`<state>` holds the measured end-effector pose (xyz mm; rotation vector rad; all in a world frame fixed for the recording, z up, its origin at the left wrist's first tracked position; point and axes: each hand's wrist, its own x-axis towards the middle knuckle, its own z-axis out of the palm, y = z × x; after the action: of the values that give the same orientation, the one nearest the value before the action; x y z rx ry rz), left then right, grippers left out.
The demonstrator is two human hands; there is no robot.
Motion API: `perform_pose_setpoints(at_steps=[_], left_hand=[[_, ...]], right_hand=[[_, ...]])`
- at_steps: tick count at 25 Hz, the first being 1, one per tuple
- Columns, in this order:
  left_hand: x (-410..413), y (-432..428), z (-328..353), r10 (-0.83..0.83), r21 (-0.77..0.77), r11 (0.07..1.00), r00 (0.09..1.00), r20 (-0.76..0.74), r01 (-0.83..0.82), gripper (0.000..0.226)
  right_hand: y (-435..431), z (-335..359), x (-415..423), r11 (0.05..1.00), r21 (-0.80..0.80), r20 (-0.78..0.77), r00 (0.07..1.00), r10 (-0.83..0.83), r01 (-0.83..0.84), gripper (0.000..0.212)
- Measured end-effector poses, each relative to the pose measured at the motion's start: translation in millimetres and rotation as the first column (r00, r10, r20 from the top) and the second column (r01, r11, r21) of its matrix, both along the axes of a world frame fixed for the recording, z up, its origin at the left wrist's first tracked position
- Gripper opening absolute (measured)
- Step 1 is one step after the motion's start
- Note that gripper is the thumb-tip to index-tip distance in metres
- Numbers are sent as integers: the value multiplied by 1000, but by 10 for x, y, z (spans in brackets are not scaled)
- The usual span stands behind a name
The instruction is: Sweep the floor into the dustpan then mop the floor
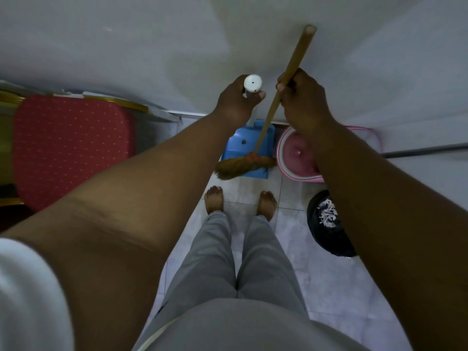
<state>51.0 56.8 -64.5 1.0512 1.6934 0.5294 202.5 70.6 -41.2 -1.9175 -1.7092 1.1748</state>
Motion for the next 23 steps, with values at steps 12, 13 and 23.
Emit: perform_pose_setpoints(at_steps=[12, 13, 23], left_hand=[[-2, 178, -20, -84, -59, 996, 977, -198, 73, 45], [-15, 172, -27, -101, -68, 994, 974, -201, 89, 47], [-69, -26, 103, -98, -131, 988, 983, -158, 77, 59]], right_hand=[[1, -139, -48, 999, -31, 72, 997, -23, 25, 27], [-10, -144, -48, 999, -32, 73, 997, -22, 25, 27], [-140, -53, -19, 993, -92, 53, 996, -71, 76, 42]])
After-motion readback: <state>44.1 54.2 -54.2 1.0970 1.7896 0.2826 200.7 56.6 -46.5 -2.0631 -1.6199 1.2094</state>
